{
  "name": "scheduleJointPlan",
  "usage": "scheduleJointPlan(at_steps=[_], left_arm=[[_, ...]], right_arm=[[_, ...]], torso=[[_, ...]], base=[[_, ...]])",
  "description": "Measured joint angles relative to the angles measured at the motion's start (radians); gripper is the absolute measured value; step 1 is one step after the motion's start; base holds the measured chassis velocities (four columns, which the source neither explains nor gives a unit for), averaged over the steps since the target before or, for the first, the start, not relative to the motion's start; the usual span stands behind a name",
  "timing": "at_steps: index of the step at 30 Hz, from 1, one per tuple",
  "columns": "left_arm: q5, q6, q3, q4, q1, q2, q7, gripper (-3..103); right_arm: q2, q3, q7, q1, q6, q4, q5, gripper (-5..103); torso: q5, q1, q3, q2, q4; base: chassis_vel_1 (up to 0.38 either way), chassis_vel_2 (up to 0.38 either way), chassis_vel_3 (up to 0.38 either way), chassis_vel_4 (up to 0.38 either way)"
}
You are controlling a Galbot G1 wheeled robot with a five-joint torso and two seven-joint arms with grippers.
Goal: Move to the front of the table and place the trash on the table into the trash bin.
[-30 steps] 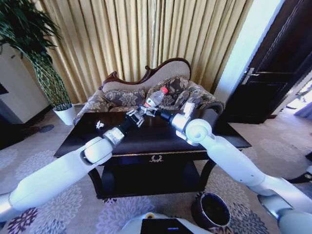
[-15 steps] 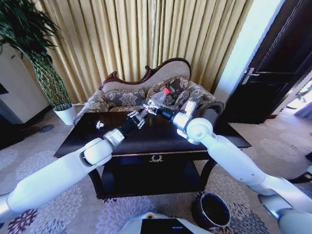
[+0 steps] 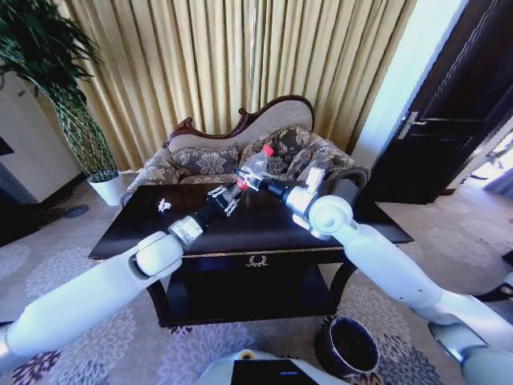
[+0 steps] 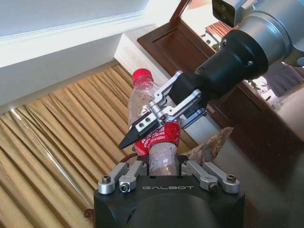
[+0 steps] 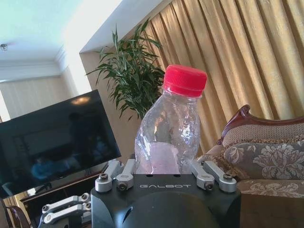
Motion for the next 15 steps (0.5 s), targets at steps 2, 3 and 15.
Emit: scheduleJointPlan(at_steps=[2,3,15], left_arm=[[0.0,0.0,-0.002,-0.002,0.006,0.001,-0.004,28],[0.0,0.0,-0.003,-0.003,0.01,0.0,-0.009,34],[-0.006,-0.015,0.0,0.0,0.008,-0.001,-0.017,72]], right_arm=[[0.0,0.003,0.001,-0.001,0.001,0.0,0.0,35],[0.0,0.007,0.002,-0.003,0.001,0.0,-0.001,35],[-0.011,0.039,0.006,-0.029,0.008,0.001,-0.02,24]], torso=[[0.0,0.0,0.0,0.0,0.0001],[-0.0001,0.0,0.0,0.0,0.0001],[-0.0001,0.0,0.0,0.0,0.0001]], base=[[0.0,0.0,0.0,0.0],[0.0,0.0,0.0,0.0],[0.0,0.0,0.0,0.0]])
